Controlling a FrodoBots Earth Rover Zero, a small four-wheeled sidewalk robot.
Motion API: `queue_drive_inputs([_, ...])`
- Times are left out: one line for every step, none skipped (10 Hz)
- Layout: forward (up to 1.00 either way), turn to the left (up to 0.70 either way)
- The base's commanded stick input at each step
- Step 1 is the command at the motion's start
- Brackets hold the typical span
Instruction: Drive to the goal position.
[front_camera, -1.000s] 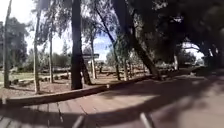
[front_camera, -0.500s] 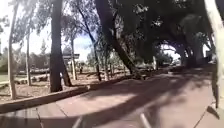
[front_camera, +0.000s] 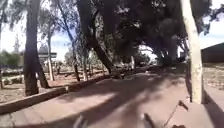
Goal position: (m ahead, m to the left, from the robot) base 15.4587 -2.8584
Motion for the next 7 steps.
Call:
queue_drive_inputs([0.0,-0.7])
queue_drive_inputs([0.0,-0.7])
queue_drive_inputs([0.0,-0.66])
queue_drive_inputs([0.0,-0.37])
queue_drive_inputs([0.0,-0.09])
queue_drive_inputs([0.0,0.0])
queue_drive_inputs([0.0,0.0])
